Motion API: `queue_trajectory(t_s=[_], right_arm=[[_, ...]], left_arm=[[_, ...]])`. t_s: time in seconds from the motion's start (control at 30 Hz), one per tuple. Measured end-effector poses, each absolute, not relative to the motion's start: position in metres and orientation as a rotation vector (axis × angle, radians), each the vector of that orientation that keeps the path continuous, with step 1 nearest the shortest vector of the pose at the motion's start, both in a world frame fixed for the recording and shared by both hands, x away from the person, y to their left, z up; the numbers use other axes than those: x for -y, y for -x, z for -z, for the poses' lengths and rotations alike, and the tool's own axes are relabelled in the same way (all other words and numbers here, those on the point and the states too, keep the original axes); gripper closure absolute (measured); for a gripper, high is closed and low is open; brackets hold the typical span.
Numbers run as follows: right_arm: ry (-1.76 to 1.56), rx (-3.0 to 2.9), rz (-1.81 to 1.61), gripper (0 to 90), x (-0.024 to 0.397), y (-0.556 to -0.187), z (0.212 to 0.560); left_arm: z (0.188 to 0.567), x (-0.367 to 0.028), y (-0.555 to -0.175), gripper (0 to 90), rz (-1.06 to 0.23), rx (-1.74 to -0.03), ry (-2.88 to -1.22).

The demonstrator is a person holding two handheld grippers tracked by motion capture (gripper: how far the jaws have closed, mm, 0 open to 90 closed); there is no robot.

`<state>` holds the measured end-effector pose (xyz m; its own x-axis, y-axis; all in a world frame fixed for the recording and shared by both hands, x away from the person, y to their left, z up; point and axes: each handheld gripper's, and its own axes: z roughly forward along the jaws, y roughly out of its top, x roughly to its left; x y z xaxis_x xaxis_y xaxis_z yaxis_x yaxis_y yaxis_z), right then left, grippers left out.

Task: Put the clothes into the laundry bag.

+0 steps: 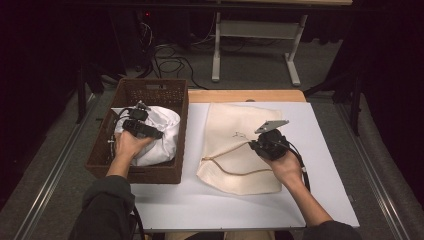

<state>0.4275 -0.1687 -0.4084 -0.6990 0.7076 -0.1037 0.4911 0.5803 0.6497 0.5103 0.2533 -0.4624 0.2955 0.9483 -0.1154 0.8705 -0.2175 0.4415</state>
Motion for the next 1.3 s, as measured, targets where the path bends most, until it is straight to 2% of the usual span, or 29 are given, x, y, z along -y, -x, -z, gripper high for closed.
queue_trajectory(t_s=[0.27, 0.4, 0.53, 0.73, 0.77, 0.83, 0.93, 1.0, 1.1, 1.3], right_arm=[[-0.986, -2.46, -0.854, 87.4, 0.167, -0.426, 0.409], [-0.978, -2.46, -0.854, 87.4, 0.168, -0.427, 0.409], [-0.967, -2.461, -0.853, 87.4, 0.168, -0.427, 0.409], [-0.96, -2.463, -0.844, 87.4, 0.167, -0.426, 0.41], [-0.961, -2.461, -0.843, 87.4, 0.166, -0.426, 0.41], [-0.958, -2.464, -0.839, 87.4, 0.167, -0.426, 0.41], [-0.959, -2.463, -0.841, 87.4, 0.167, -0.426, 0.41], [-0.955, -2.466, -0.84, 87.4, 0.167, -0.427, 0.41], [-0.967, -2.468, -0.844, 87.4, 0.167, -0.427, 0.41], [-0.964, -2.468, -0.841, 87.4, 0.17, -0.426, 0.411]], left_arm=[[0.468, -0.246, -0.511, 4.6, -0.207, -1.594, -2.207], [0.472, -0.236, -0.511, 4.1, -0.221, -1.576, -2.303], [0.474, -0.236, -0.511, 4.0, -0.211, -1.579, -2.299], [0.477, -0.232, -0.512, 5.2, -0.244, -1.591, -2.327], [0.48, -0.224, -0.512, 5.3, -0.306, -1.584, -2.396], [0.481, -0.221, -0.513, 5.5, -0.326, -1.585, -2.419], [0.481, -0.221, -0.512, 5.9, -0.322, -1.58, -2.417], [0.481, -0.222, -0.512, 9.4, -0.291, -1.574, -2.408], [0.479, -0.223, -0.513, 19.7, -0.251, -1.581, -2.4], [0.477, -0.222, -0.511, 40.5, -0.263, -1.59, -2.414]])
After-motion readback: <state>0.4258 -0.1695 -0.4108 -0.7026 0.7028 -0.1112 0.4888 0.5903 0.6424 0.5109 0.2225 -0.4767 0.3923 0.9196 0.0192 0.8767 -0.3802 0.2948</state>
